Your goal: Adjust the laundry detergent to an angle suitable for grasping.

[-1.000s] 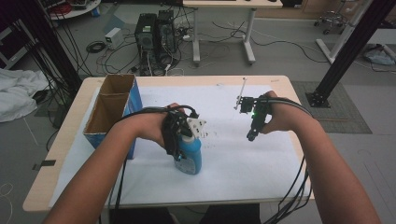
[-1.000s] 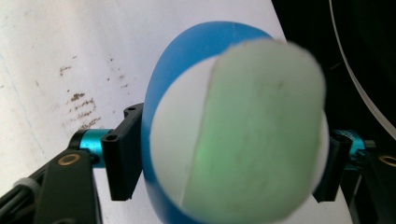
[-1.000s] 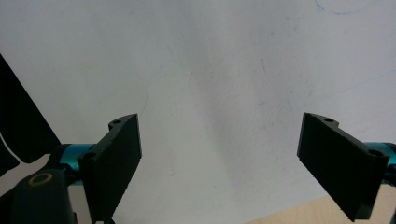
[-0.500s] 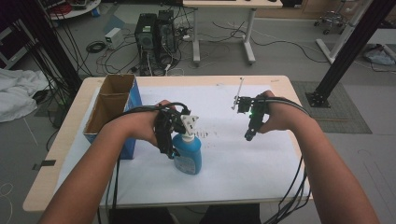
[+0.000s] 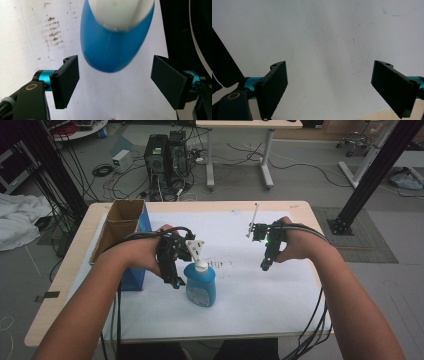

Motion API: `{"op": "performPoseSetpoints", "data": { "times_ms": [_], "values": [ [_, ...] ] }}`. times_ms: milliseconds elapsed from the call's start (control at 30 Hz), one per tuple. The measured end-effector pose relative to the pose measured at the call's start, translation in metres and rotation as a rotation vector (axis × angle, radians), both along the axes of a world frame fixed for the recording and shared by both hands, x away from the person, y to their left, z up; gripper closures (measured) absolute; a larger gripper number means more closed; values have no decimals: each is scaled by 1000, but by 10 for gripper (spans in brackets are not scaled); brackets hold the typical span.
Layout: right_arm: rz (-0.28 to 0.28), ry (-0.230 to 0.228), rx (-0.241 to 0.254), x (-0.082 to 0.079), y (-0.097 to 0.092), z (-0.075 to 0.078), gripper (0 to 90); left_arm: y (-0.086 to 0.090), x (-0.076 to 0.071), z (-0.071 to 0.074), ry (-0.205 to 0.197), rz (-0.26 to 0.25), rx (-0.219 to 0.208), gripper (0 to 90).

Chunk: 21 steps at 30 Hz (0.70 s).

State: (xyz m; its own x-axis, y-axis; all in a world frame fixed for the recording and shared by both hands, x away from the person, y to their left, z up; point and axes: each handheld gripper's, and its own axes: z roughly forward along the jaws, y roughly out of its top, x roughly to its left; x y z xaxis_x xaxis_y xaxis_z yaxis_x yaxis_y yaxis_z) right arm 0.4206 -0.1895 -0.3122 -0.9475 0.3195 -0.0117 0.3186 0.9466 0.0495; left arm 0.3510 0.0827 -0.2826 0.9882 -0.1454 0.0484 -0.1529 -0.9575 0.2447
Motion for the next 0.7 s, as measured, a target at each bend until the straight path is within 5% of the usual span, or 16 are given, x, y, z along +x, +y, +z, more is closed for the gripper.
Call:
{"op": "performPoseSetpoints", "data": {
  "times_ms": [300,700],
  "values": [
    [-9,8,-6,2,6,0,129,16,-5,10,16,98,27,231],
    [8,10,-17,2,11,-1,129,27,-13,17,7,135,58,185]
  ]
}}
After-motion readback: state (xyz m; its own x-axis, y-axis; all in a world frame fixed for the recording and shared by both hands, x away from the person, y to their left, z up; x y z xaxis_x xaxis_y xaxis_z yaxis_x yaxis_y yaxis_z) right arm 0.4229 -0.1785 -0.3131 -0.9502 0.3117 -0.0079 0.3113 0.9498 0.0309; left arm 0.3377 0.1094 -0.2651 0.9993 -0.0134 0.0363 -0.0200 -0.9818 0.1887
